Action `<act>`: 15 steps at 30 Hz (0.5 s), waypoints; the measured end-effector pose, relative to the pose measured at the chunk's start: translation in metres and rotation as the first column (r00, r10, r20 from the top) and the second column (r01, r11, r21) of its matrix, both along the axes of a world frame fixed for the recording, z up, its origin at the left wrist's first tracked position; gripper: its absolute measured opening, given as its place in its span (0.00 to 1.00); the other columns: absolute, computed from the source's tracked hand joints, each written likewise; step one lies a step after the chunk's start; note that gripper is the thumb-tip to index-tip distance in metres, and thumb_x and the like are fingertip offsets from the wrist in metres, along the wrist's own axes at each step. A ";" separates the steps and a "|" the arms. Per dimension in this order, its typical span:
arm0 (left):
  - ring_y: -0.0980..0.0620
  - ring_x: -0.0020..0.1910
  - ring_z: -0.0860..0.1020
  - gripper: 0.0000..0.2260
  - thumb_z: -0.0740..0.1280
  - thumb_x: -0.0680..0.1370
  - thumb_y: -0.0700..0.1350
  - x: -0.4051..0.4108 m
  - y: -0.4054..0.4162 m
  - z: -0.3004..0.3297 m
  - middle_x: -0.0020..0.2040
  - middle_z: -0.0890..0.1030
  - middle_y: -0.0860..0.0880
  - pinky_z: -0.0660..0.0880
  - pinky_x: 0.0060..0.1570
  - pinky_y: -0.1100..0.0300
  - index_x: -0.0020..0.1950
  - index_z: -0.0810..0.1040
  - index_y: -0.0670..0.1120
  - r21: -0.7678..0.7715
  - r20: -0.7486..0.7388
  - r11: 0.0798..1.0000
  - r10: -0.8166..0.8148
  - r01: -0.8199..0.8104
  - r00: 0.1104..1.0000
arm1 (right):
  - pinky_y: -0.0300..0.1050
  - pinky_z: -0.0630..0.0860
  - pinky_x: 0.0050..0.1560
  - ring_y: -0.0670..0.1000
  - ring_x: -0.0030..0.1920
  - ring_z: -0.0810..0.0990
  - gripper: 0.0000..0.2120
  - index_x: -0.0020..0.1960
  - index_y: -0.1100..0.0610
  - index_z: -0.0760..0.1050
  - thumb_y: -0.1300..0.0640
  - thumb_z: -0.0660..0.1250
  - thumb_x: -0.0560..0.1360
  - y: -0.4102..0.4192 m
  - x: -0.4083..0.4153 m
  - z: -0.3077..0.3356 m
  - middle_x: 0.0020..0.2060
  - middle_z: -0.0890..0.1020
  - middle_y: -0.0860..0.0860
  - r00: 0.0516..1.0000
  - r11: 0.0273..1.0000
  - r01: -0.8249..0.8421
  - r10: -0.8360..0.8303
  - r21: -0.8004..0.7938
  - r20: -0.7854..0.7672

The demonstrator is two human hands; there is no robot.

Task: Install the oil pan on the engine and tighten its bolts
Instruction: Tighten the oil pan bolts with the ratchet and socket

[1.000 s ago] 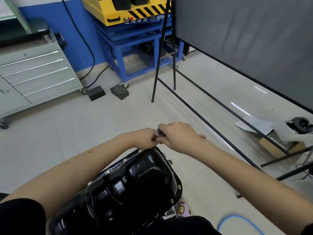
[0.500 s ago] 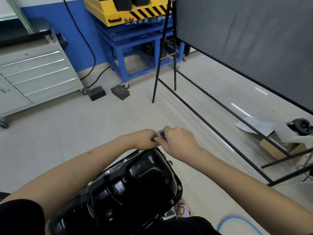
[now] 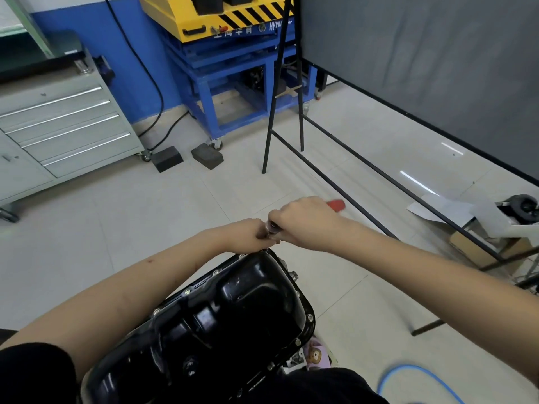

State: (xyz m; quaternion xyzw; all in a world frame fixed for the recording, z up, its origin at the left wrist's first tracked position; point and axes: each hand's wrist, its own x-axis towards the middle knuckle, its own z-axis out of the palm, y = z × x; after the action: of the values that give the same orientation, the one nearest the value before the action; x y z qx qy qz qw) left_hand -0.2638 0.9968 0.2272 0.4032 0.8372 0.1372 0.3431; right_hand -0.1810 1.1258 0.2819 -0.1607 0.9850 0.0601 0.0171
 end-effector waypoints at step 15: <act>0.54 0.27 0.61 0.16 0.62 0.78 0.46 0.001 0.003 0.001 0.27 0.63 0.49 0.62 0.28 0.67 0.31 0.66 0.43 0.040 0.030 0.999 0.014 -0.016 0.999 | 0.46 0.66 0.43 0.54 0.54 0.74 0.11 0.57 0.54 0.72 0.50 0.59 0.78 0.013 0.002 0.003 0.50 0.77 0.51 0.994 0.996 -0.065 0.071 -0.067 0.085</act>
State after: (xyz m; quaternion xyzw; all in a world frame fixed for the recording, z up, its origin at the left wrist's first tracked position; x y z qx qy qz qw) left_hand -0.2628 0.9994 0.2284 0.4016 0.8320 0.1625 0.3464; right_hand -0.1787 1.1387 0.2848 -0.1971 0.9787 0.0220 0.0532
